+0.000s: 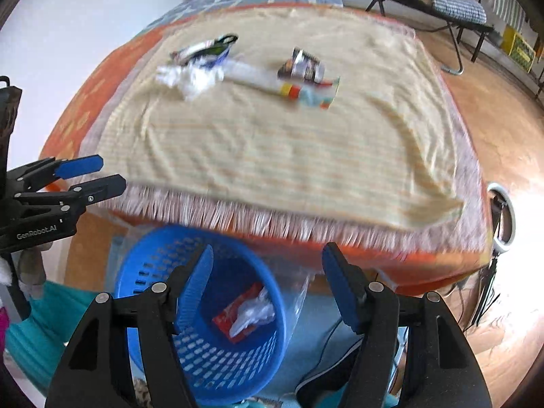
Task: Collect trash
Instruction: 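Move both tools back over the bed toward the remaining trash, then grasp the white tissue with the left tool while the right tool grasps the chocolate wrapper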
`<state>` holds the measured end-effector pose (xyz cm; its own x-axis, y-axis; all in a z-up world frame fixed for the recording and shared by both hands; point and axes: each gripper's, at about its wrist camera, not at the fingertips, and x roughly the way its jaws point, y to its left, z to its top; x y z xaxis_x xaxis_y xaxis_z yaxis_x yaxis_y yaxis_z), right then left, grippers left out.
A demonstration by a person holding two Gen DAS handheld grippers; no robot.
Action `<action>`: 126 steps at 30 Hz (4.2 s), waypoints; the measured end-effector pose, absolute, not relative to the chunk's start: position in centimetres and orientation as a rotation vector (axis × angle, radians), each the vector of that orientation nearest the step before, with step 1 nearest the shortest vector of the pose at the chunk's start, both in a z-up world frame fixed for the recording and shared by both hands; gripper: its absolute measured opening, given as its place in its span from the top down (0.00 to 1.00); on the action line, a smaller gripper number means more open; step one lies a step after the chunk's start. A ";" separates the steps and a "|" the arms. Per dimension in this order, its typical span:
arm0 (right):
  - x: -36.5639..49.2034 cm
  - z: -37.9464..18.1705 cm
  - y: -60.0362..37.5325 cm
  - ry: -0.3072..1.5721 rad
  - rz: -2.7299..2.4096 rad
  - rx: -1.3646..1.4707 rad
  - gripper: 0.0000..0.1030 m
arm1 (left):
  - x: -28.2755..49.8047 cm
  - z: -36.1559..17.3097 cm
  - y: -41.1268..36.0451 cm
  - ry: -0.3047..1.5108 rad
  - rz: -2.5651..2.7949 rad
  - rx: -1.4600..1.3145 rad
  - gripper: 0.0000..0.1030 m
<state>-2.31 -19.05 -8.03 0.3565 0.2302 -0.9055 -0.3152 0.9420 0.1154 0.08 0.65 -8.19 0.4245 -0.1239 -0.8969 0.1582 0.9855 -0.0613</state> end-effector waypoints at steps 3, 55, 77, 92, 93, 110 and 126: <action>-1.1 -7.1 -19.1 1.129 0.346 -0.084 0.36 | 1.1 -7.7 0.8 1.109 -0.171 0.030 0.36; 21.0 -11.4 -18.6 1.239 0.295 0.195 0.35 | 17.4 -12.4 3.3 1.223 -0.034 -0.196 0.50; 20.9 -12.0 -18.0 1.239 0.335 0.219 0.76 | 15.7 -11.5 3.5 1.191 -0.064 -0.170 0.66; 19.5 -10.0 -19.1 1.167 0.347 0.212 0.92 | 13.5 -10.4 3.4 1.164 -0.093 -0.141 0.67; 19.5 -10.0 -19.2 1.164 0.347 0.209 0.92 | 13.4 -10.4 3.4 1.163 -0.091 -0.141 0.67; 18.0 -7.5 -19.5 1.079 0.373 0.150 0.96 | 12.1 -9.1 3.2 1.129 -0.107 -0.115 0.67; 20.0 -11.3 -18.5 1.189 0.295 -0.079 0.41 | 11.7 -9.1 3.0 1.130 -0.114 -0.110 0.67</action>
<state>20.02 -18.53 -11.35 0.3389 0.1848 -0.9225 -0.2679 0.9589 0.0937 11.71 2.99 -9.07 0.4219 -0.1470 -0.8946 0.0352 0.9887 -0.1459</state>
